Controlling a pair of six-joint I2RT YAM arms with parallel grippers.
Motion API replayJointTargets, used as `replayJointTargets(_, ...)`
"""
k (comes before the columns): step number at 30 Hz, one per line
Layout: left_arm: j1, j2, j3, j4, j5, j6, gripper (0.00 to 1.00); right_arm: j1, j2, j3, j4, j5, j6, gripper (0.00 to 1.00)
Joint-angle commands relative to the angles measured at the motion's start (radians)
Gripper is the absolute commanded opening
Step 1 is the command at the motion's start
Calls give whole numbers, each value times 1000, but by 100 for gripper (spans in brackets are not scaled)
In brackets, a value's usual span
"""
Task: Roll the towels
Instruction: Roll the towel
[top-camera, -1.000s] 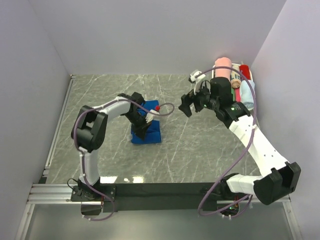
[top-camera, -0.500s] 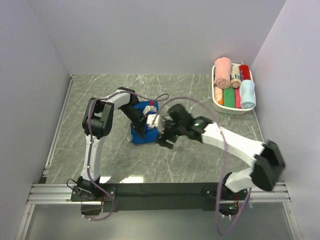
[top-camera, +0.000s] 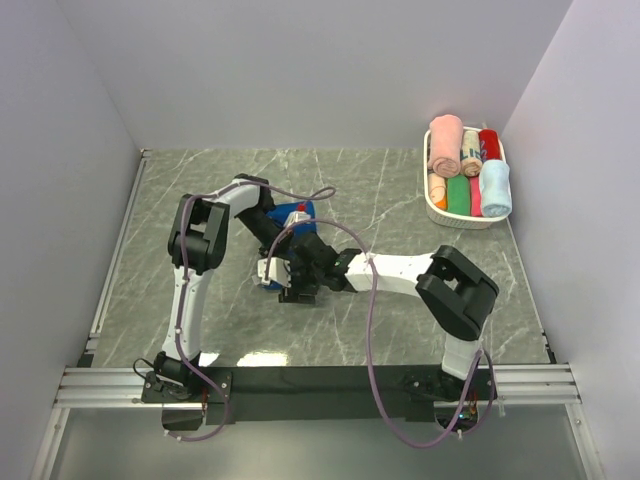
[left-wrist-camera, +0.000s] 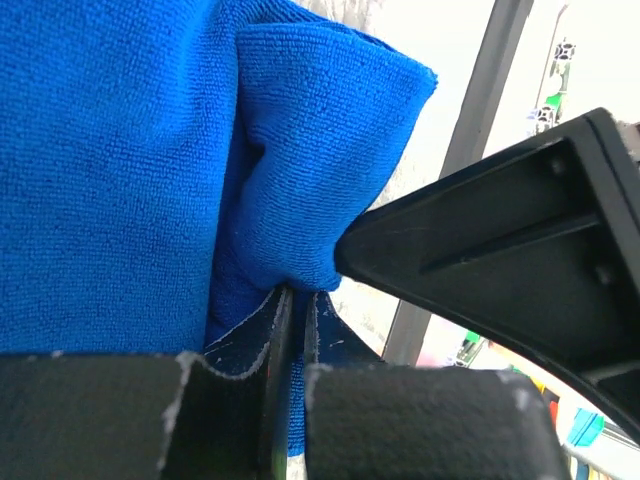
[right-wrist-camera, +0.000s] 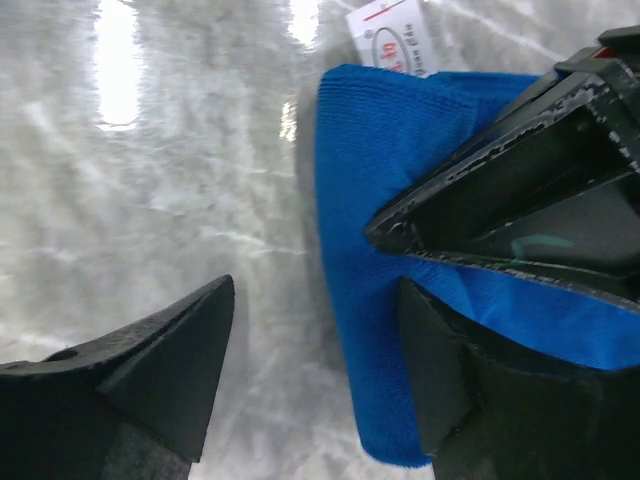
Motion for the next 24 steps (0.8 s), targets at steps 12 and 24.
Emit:
replayJointTargets(12, 19, 67, -62, 84, -244, 124, 12, 2, 194, 123, -50, 98, -68, 28)
replayJointTargets(24, 234, -206, -137, 171, -106, 38, 66, -37, 188, 174, -196, -153, 13, 0)
